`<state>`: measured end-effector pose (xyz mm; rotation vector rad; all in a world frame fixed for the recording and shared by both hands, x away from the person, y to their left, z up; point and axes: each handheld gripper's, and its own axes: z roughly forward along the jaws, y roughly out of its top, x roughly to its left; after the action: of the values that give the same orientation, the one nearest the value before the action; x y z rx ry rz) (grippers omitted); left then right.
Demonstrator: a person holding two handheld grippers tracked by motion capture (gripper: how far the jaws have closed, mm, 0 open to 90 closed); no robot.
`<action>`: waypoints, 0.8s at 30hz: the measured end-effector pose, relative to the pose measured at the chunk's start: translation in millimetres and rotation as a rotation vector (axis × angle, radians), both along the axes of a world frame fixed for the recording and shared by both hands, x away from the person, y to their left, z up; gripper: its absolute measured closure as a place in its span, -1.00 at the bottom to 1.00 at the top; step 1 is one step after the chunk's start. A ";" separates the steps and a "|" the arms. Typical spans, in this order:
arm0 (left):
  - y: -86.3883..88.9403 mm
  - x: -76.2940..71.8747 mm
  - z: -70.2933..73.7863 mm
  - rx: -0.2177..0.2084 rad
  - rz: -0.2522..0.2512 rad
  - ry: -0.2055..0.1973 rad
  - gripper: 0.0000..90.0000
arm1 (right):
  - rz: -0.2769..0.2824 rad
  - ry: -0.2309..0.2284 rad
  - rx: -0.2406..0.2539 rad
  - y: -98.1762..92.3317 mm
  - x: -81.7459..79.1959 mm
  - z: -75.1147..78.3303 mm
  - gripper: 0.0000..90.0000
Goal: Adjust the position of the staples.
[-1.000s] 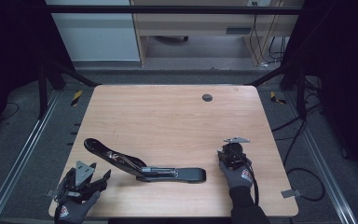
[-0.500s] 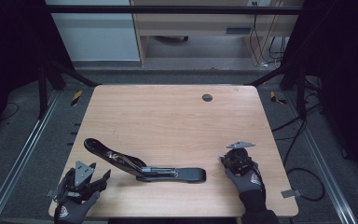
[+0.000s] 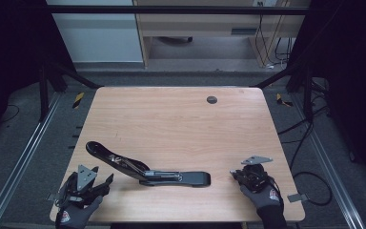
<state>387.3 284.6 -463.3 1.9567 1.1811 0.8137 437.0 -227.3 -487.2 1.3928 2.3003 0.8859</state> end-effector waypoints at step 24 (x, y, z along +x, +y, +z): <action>-0.4 0.8 -0.4 0.003 -0.005 0.005 -0.15 | -0.048 0.045 -0.070 14.3 15.3 15.8 0.57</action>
<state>388.1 284.2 -463.6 1.9644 1.1774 0.8091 452.3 -213.0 -471.5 1.4452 2.2977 0.7596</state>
